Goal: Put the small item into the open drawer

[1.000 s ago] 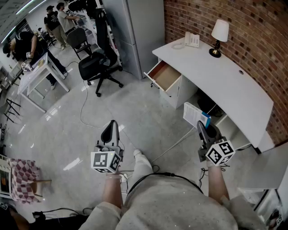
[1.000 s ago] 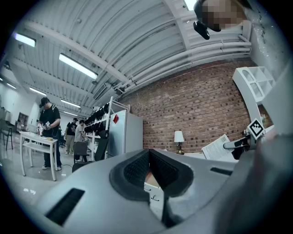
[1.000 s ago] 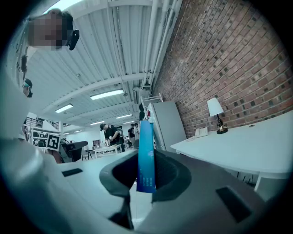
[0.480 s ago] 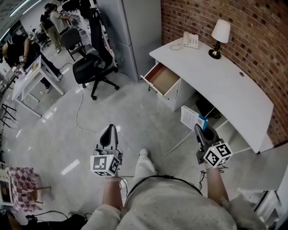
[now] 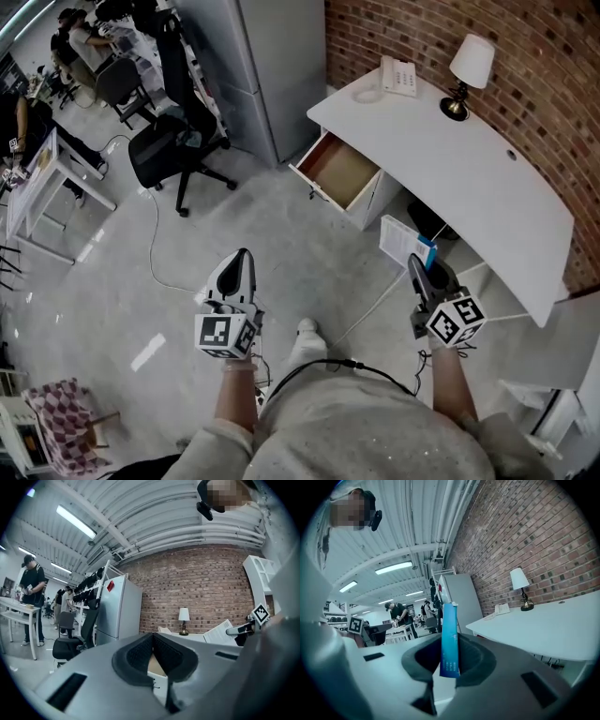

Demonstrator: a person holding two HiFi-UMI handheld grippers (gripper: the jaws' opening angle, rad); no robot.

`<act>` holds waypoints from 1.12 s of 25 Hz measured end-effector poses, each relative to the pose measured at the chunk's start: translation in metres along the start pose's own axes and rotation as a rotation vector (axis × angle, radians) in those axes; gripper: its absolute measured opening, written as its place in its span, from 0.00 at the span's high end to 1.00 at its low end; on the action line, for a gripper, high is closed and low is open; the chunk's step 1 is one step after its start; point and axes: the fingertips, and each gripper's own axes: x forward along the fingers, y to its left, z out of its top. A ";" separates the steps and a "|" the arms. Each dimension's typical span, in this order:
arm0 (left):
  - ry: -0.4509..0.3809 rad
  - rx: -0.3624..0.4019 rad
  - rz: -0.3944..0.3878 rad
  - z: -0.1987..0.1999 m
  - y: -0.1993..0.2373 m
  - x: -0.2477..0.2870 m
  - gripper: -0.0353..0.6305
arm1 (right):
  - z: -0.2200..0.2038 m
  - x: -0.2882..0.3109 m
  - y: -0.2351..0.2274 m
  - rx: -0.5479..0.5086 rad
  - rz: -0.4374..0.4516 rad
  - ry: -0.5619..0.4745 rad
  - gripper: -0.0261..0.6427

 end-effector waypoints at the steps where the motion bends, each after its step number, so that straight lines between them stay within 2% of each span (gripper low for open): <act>1: 0.002 -0.003 -0.014 -0.001 0.006 0.011 0.94 | 0.001 0.009 0.000 0.000 -0.008 0.001 0.86; 16: 0.040 -0.052 -0.136 -0.020 0.094 0.114 0.94 | -0.007 0.122 0.001 0.010 -0.112 0.037 0.86; 23: 0.071 -0.100 -0.159 -0.046 0.097 0.131 0.94 | -0.023 0.133 0.001 0.014 -0.125 0.089 0.86; 28: 0.094 -0.095 -0.171 -0.053 0.091 0.136 0.94 | -0.030 0.143 -0.010 0.021 -0.124 0.121 0.86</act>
